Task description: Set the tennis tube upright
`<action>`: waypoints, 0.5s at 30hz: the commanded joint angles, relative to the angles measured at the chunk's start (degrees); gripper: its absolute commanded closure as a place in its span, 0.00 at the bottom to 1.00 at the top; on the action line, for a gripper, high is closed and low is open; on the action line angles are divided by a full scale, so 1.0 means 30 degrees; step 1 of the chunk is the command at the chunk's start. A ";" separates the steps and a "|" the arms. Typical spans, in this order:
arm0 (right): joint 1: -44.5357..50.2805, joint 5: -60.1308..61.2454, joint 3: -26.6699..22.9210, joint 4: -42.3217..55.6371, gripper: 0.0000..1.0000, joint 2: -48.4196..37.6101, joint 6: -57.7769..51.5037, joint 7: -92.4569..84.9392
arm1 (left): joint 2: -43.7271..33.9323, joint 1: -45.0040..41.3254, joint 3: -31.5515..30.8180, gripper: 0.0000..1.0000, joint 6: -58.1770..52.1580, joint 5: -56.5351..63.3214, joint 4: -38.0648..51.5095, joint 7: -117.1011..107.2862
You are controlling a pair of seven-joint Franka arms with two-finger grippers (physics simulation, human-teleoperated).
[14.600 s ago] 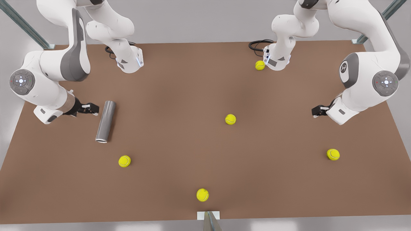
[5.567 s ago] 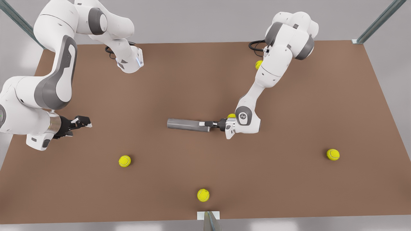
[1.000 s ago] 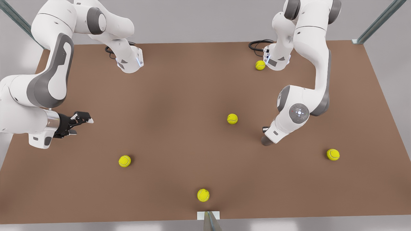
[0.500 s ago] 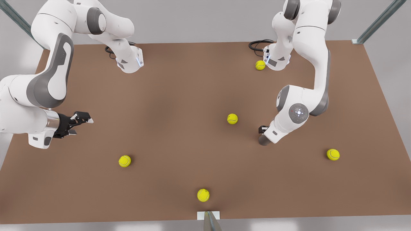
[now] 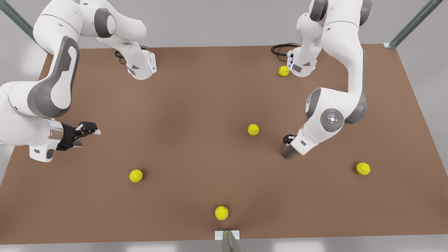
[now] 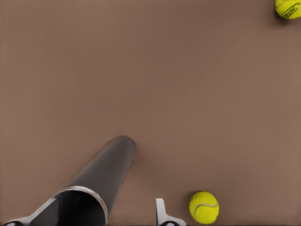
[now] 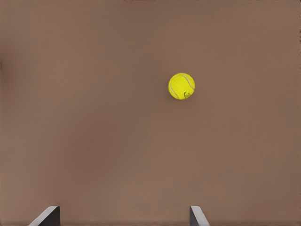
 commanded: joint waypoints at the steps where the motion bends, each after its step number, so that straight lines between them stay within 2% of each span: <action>1: 0.0000 0.0000 -0.0001 0.0000 0.00 -0.0002 0.0000 0.0000 | 0.0000 0.0008 0.0002 0.00 -0.0246 0.0149 0.0192 0.0000; 4: 0.0058 -0.0584 -0.0001 0.0000 0.00 -0.0002 0.0029 -0.0058 | 0.0000 0.1180 -0.0027 0.00 -0.3145 0.0149 0.1744 0.1259; 5: 0.0671 -0.2428 0.0058 0.0000 0.00 -0.0031 0.0029 -0.1316 | 0.0030 0.1414 -0.0027 0.00 -0.4728 0.0120 0.2887 0.1992; 8: 0.0615 -0.3164 -0.0264 0.0615 0.00 -0.0471 0.0029 -0.1787 | 0.0030 0.1415 -0.0027 0.00 -0.5901 0.0149 0.4147 0.2051; 9: 0.0585 -0.3251 -0.0323 0.0644 0.00 -0.0441 0.0058 -0.1177 | 0.0001 0.1415 -0.0027 0.00 -0.6398 0.0179 0.4526 0.2080; 11: 0.1610 -0.4541 -0.0059 0.1230 0.00 -0.0441 -0.0291 0.6031 | 0.0000 0.1678 0.0002 0.00 -0.8449 0.0237 0.6666 0.2080; 13: 0.1904 -0.4365 -0.0030 0.1378 0.00 -0.0529 -0.0674 0.8409 | -0.0146 0.1766 0.0208 0.00 -1.0208 0.0354 0.7838 0.2343; 15: 0.1875 -0.4482 -0.0030 0.1377 0.00 -0.0588 -0.0703 0.8408 | -0.1873 0.2321 0.0296 0.00 -1.0121 0.1790 0.6963 0.3926</action>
